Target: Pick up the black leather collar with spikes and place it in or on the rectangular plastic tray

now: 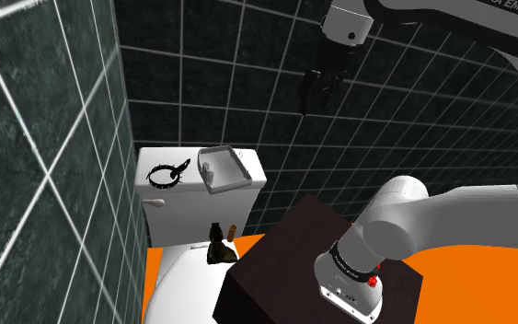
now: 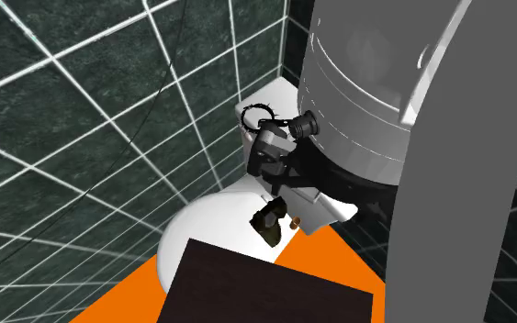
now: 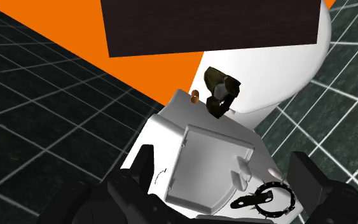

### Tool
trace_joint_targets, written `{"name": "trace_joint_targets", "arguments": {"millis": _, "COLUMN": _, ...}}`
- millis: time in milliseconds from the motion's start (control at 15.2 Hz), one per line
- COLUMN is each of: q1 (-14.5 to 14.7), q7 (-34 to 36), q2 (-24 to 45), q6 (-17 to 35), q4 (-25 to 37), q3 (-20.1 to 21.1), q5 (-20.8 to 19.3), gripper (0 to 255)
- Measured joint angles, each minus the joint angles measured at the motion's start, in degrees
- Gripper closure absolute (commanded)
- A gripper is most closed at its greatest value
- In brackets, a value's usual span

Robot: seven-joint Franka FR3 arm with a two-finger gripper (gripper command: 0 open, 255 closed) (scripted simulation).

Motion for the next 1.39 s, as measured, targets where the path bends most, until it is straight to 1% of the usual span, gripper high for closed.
{"name": "trace_joint_targets", "arguments": {"millis": 66, "q1": 0.00, "q7": 0.00, "q2": 0.00, "q6": 0.00, "q4": 0.00, "q3": 0.00, "q5": 0.00, "gripper": 0}}
{"name": "trace_joint_targets", "arguments": {"millis": 198, "q1": -0.01, "q7": 1.02, "q2": 1.41, "q6": 1.98, "q4": -0.69, "q3": 0.57, "q5": 0.43, "gripper": 0}}
{"name": "trace_joint_targets", "arguments": {"millis": 528, "q1": 0.13, "q7": 5.28, "q2": 7.08, "q6": 10.32, "q4": -3.65, "q3": 3.09, "q5": 2.11, "gripper": 0}}
{"name": "trace_joint_targets", "arguments": {"millis": 1056, "q1": -0.07, "q7": 11.80, "q2": 21.39, "q6": 25.03, "q4": -4.38, "q3": 6.61, "q5": 3.36, "gripper": 0}}
{"name": "trace_joint_targets", "arguments": {"millis": 1386, "q1": -0.15, "q7": 16.45, "q2": 32.14, "q6": 32.29, "q4": -1.09, "q3": 8.71, "q5": 3.03, "gripper": 0}}
